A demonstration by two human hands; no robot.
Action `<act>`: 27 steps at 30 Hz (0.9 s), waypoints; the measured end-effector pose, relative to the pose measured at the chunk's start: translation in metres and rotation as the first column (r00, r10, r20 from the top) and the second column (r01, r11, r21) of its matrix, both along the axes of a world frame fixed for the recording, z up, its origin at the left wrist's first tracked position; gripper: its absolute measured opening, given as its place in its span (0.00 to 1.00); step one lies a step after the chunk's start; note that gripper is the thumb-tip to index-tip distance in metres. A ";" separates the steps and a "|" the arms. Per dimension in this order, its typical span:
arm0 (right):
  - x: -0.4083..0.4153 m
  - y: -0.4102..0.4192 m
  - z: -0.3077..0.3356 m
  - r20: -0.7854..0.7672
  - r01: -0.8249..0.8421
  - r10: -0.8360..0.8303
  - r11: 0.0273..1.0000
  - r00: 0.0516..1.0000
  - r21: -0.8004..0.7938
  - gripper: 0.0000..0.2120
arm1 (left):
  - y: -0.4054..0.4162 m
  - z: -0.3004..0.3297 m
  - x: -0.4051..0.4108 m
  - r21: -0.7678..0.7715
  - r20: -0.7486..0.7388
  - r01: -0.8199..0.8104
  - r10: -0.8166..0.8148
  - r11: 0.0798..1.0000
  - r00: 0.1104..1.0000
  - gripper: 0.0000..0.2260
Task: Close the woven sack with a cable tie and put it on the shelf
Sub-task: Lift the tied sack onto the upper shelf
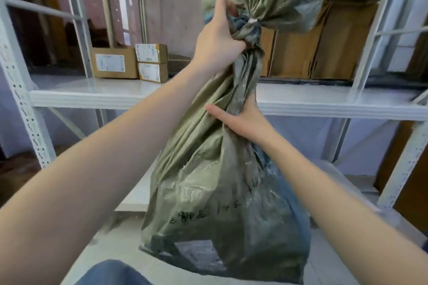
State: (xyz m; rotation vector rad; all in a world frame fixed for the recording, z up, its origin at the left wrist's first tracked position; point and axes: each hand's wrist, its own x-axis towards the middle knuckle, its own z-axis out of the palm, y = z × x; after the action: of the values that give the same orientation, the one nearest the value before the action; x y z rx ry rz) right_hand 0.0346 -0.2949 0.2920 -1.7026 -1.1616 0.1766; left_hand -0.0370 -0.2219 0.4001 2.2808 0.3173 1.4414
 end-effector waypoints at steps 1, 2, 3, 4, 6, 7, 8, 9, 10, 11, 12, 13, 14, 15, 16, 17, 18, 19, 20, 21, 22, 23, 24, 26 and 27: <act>-0.002 0.003 0.010 0.040 0.057 -0.060 0.996 0.997 0.074 0.60 | -0.006 0.010 0.002 0.000 0.018 0.037 -0.037 0.999 0.999 0.25; -0.004 0.004 0.021 0.114 0.121 -0.136 0.984 0.984 0.134 0.51 | -0.012 0.019 0.001 0.004 0.033 0.072 -0.072 0.997 0.997 0.28; -0.004 0.005 0.032 0.214 0.178 -0.215 0.968 0.953 0.179 0.41 | -0.016 0.026 0.000 0.007 0.041 0.102 -0.102 0.995 0.994 0.29; -0.004 0.005 0.044 0.325 0.216 -0.276 0.954 0.905 0.209 0.32 | -0.020 0.032 -0.003 0.015 0.040 0.128 -0.129 0.992 0.991 0.29; -0.004 0.006 0.066 0.493 0.250 -0.366 0.925 0.789 0.286 0.20 | -0.026 0.041 -0.011 0.050 0.045 0.179 -0.181 0.983 0.982 0.22; -0.003 0.009 0.075 0.541 0.263 -0.409 0.907 0.735 0.328 0.16 | -0.027 0.045 -0.017 0.052 0.049 0.219 -0.222 0.974 0.974 0.20; -0.001 0.011 0.083 0.565 0.276 -0.445 0.891 0.695 0.361 0.14 | -0.027 0.047 -0.022 0.038 0.043 0.261 -0.262 0.965 0.964 0.20; 0.002 0.015 0.090 0.560 0.294 -0.468 0.879 0.684 0.375 0.13 | -0.029 0.046 -0.028 0.015 0.019 0.318 -0.319 0.948 0.948 0.22; 0.006 0.018 0.097 0.543 0.309 -0.481 0.872 0.688 0.381 0.12 | -0.029 0.043 -0.034 0.014 -0.021 0.357 -0.357 0.934 0.934 0.24; 0.011 0.023 0.104 0.524 0.327 -0.484 0.871 0.701 0.367 0.12 | -0.028 0.037 -0.041 0.059 -0.067 0.346 -0.343 0.936 0.937 0.27; 0.014 0.026 0.110 0.525 0.337 -0.489 0.869 0.697 0.362 0.12 | -0.029 0.030 -0.048 0.138 -0.117 0.288 -0.273 0.948 0.955 0.29; 0.016 0.029 0.117 0.531 0.350 -0.496 0.866 0.687 0.357 0.13 | -0.030 0.020 -0.057 0.204 -0.152 0.219 -0.190 0.954 0.970 0.32; 0.018 0.031 0.123 0.529 0.353 -0.503 0.862 0.684 0.363 0.14 | -0.034 0.007 -0.068 0.242 -0.183 0.162 -0.119 0.957 0.976 0.33; 0.018 0.031 0.130 0.520 0.355 -0.505 0.861 0.689 0.365 0.15 | -0.039 -0.005 -0.080 0.268 -0.217 0.124 -0.065 0.956 0.974 0.34; 0.017 0.031 0.136 0.512 0.356 -0.507 0.859 0.693 0.369 0.15 | -0.045 -0.017 -0.091 0.296 -0.255 0.101 -0.023 0.950 0.967 0.35; 0.017 0.032 0.143 0.505 0.358 -0.514 0.854 0.693 0.377 0.15 | -0.051 -0.027 -0.102 0.334 -0.300 0.079 0.026 0.939 0.954 0.37; 0.014 0.032 0.149 0.497 0.360 -0.524 0.847 0.691 0.393 0.15 | -0.052 -0.036 -0.108 0.386 -0.339 0.052 0.089 0.921 0.937 0.40; 0.012 0.032 0.156 0.486 0.360 -0.532 0.840 0.693 0.406 0.16 | -0.052 -0.042 -0.112 0.442 -0.359 0.018 0.159 0.897 0.920 0.42; 0.008 0.032 0.163 0.476 0.354 -0.537 0.834 0.696 0.423 0.16 | -0.048 -0.044 -0.114 0.491 -0.358 -0.020 0.223 0.871 0.907 0.44; 0.004 0.033 0.169 0.474 0.342 -0.533 0.834 0.701 0.433 0.17 | -0.043 -0.043 -0.114 0.520 -0.348 -0.055 0.270 0.852 0.898 0.44; 0.001 0.033 0.176 0.475 0.326 -0.528 0.835 0.704 0.444 0.17 | -0.037 -0.040 -0.114 0.527 -0.337 -0.081 0.296 0.846 0.894 0.44; -0.002 0.033 0.184 0.475 0.311 -0.526 0.832 0.705 0.459 0.16 | -0.032 -0.036 -0.113 0.518 -0.329 -0.098 0.303 0.850 0.894 0.44; -0.005 0.031 0.193 0.477 0.298 -0.528 0.827 0.703 0.476 0.16 | -0.028 -0.031 -0.112 0.511 -0.318 -0.104 0.300 0.853 0.899 0.44; -0.008 0.028 0.212 0.474 0.263 -0.538 0.806 0.697 0.530 0.16 | -0.024 -0.020 -0.109 0.522 -0.268 -0.101 0.276 0.847 0.923 0.43; -0.008 0.026 0.222 0.464 0.246 -0.538 0.797 0.704 0.551 0.16 | -0.024 -0.015 -0.107 0.533 -0.233 -0.099 0.258 0.840 0.938 0.42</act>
State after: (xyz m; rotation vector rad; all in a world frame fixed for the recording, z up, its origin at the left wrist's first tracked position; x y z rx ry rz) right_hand 0.0263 -0.2690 0.5136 -1.5670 -1.1078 -0.9295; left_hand -0.1440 -0.2454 0.3850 2.9928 0.2618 1.3920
